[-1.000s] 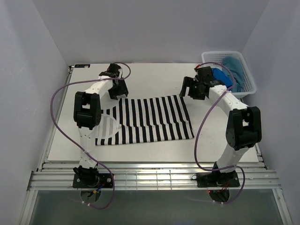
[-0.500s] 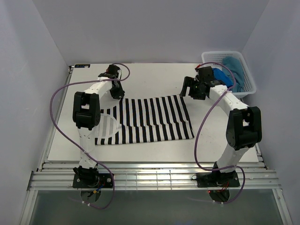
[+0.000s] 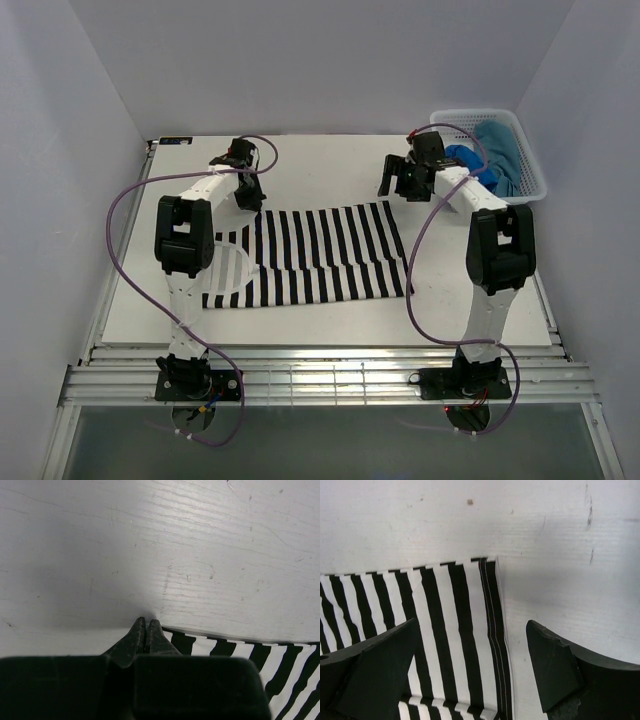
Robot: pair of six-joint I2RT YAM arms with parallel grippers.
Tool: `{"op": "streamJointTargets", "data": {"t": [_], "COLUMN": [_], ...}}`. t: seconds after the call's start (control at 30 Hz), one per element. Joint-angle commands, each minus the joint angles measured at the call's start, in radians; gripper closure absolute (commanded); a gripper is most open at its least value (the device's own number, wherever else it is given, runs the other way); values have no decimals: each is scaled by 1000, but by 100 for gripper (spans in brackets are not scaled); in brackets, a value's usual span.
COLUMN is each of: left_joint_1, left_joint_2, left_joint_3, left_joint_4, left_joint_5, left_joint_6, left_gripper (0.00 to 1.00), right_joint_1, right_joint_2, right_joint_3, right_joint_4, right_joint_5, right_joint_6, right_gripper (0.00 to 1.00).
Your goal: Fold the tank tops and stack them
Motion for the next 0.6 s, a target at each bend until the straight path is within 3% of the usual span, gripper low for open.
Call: {"op": "streamJointTargets", "data": {"t": [0.0,0.3,0.47,0.57], "left_joint_1": [0,0,0,-1], "left_joint_2": [-45,-57,-57,-57], "left_joint_3": [-32,-59,-74,-77], "left_joint_4": [28,54,56,60], "left_joint_5": [58,80,77,78], "left_joint_6": [26,29,27,26], "left_gripper": [100,100,100,100], "right_joint_1": [6,15,15,15], "right_joint_2": [64,227,279,288], "right_joint_3": [107,259,276,260], "right_joint_4": [2,-35,-44,-29], "right_joint_5": [36,29,12,-5], "right_joint_6": [-30,-39,-30,-17], "right_gripper": [7,0,16,36]}}
